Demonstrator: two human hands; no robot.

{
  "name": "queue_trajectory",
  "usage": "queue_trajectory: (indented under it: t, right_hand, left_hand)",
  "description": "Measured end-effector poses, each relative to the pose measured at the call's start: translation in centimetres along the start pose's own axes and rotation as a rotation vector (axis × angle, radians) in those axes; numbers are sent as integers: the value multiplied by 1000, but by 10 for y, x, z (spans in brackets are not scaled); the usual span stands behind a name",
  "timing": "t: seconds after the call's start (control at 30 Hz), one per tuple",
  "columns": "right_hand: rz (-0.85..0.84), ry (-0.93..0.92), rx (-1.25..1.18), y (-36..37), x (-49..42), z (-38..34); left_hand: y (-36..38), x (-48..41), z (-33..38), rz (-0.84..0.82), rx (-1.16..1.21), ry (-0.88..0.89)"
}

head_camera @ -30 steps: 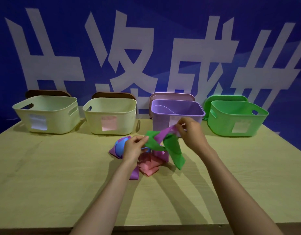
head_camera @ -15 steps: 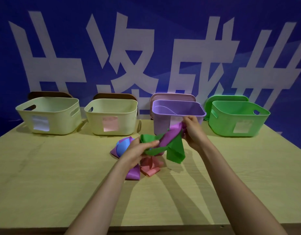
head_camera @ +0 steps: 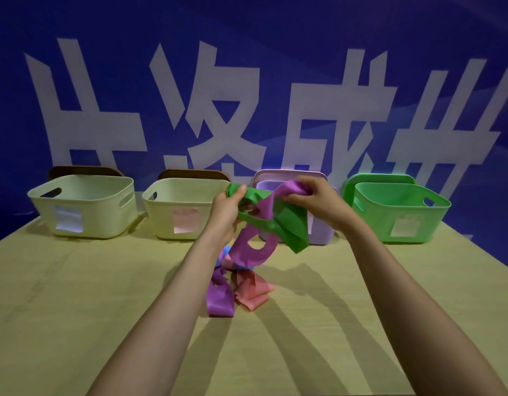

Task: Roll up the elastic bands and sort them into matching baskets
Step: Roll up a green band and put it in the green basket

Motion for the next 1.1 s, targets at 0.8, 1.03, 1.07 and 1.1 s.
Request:
queue_trajectory:
  t: [0.8, 1.03, 1.07, 1.1]
  right_hand:
    - [-46, 373, -36, -5, -9, 36]
    - [-250, 180, -299, 30, 2, 22]
    - [-264, 159, -206, 35, 1, 22]
    - [-263, 144, -105, 39, 0, 23]
  left_hand:
    - [-6, -5, -24, 72, 435, -236]
    - [8, -2, -22, 21, 45, -90]
    - [9, -2, -24, 10, 16, -74]
    - [9, -1, -24, 0, -1, -69]
Point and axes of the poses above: each hand's wrist, its own x-axis away from the middle knuckle, its own y-axis out of the palm, z = x × y, the point moved 3 cm from there along -x, towards the middle knuckle, and after that the axes turned 6 degrees about -z, right-handed, at the moved point
